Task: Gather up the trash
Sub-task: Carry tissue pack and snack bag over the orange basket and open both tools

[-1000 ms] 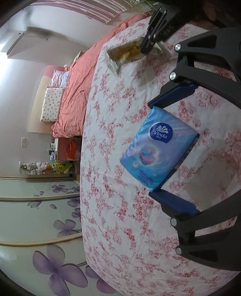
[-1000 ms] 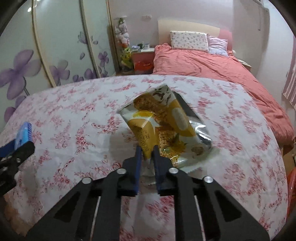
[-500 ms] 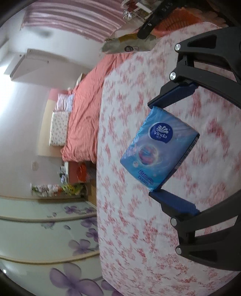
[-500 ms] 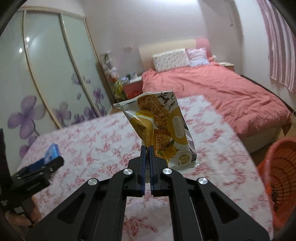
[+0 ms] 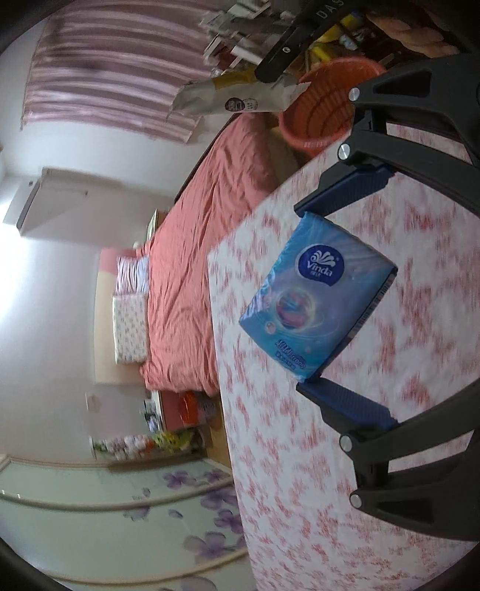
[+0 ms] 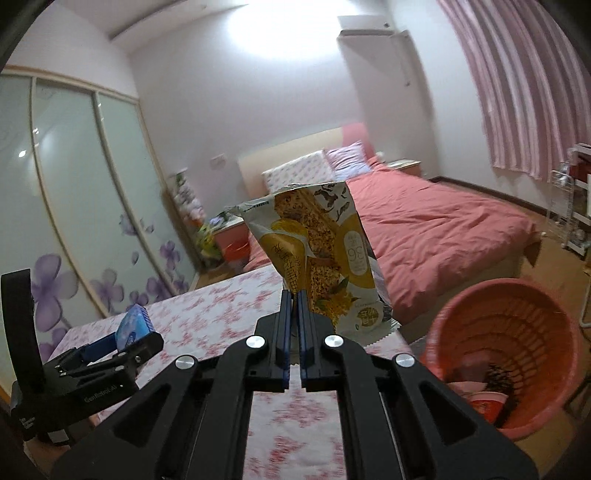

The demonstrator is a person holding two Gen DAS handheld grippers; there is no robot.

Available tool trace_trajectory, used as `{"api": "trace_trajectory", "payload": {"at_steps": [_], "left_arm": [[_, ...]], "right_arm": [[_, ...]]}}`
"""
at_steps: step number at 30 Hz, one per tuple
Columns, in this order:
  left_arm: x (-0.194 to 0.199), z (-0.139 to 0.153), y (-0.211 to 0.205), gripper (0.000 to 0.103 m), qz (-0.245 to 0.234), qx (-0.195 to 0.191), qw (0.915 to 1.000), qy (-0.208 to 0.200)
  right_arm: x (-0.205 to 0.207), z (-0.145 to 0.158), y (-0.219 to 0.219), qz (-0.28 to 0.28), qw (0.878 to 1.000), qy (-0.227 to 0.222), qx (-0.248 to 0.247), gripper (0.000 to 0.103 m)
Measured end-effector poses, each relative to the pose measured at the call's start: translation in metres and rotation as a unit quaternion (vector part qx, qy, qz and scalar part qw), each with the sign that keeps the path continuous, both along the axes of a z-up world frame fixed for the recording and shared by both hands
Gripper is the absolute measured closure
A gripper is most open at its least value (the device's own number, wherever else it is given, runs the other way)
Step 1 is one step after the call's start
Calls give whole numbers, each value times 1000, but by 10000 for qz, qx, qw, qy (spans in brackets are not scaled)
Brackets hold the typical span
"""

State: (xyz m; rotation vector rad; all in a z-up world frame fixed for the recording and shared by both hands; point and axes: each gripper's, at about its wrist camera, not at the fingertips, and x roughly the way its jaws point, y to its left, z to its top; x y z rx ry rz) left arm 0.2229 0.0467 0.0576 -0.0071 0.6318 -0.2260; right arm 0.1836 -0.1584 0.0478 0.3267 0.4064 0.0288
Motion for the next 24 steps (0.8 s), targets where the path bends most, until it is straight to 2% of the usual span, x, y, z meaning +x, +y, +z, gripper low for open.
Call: {"api": "trace_trajectory", "payload": {"at_steps": [10, 24], "left_arm": [[-12, -3, -100, 18, -979, -148, 9951, 76], [-20, -31, -239, 18, -2146, -174, 9762, 265]], "right_arm": [[-25, -12, -56, -747, 9969, -16, 254, 99], [-39, -51, -135, -1343, 9875, 210, 794, 99]]}}
